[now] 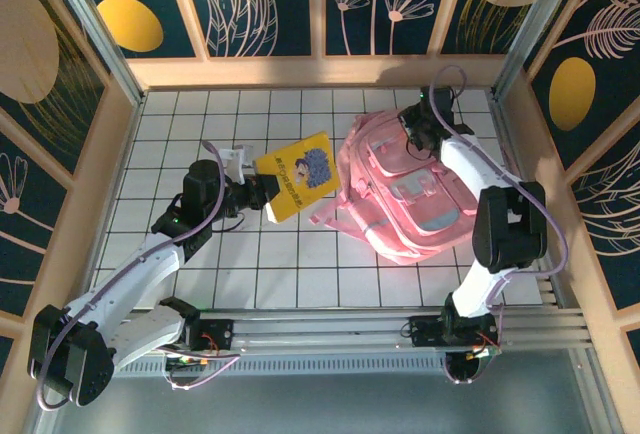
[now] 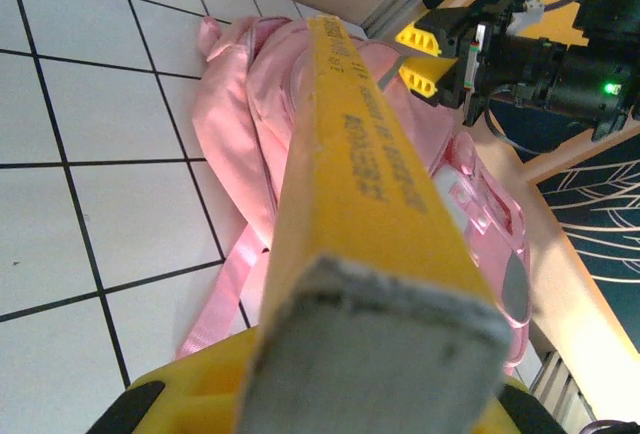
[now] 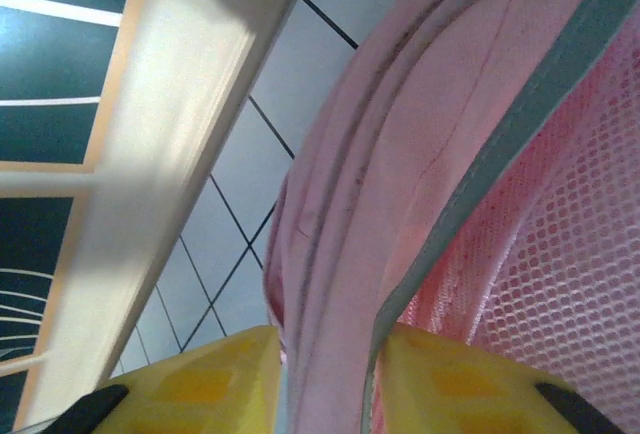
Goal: Pack the student bag
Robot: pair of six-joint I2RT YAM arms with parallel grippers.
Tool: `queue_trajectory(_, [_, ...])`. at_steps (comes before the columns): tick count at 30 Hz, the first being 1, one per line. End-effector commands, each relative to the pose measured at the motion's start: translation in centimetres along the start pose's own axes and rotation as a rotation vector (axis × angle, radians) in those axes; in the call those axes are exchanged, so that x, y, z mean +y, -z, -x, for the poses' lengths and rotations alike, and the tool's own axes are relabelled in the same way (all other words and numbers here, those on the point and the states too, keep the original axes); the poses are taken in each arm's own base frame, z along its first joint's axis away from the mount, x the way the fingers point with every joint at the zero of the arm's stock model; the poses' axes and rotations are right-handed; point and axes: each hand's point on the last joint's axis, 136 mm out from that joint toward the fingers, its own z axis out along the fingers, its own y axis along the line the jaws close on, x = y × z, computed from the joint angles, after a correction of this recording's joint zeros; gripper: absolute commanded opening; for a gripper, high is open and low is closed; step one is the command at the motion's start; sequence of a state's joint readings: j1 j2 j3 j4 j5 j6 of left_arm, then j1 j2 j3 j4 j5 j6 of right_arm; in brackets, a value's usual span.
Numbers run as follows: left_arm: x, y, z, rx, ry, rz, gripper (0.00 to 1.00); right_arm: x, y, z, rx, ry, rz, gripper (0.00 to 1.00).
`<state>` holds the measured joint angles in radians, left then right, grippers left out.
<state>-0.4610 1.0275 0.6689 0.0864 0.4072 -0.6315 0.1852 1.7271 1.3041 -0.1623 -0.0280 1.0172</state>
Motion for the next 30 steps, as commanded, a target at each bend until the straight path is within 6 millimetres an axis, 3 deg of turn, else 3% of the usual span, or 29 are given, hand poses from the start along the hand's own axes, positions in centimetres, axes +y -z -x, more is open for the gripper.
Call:
queue_trajectory(1, [-2.7, 0.7, 2.5, -0.093, -0.08, -0.102, 0.0, 1.0, -0.5, 0.2, -0.005, 0.027, 0.017, 0.28])
queue_trajectory(7, [-2.6, 0.7, 2.4, -0.092, -0.081, -0.095, 0.0, 0.4, -1.6, -1.0, 0.051, 0.011, 0.018, 0.21])
queue_trajectory(12, [-2.2, 0.8, 2.5, -0.102, -0.081, -0.075, 0.0, 0.1, -2.3, -2.9, 0.087, 0.062, -0.032, 0.01])
queue_trajectory(17, [-1.8, 0.8, 2.8, -0.104, -0.084, -0.037, 0.0, 0.8, -2.7, -4.7, 0.105, 0.166, -0.084, 0.0])
queue_trajectory(23, [-0.3, 2.0, 4.3, -0.163, -0.08, 0.102, 0.0, 4.5, -2.8, -8.6, 0.173, 0.351, -0.026, 0.0])
queue_trajectory(30, [1.2, 5.7, 6.8, -0.284, -0.077, 0.297, 0.0, 9.7, -1.8, -14.8, 0.306, 0.591, 0.108, 0.0])
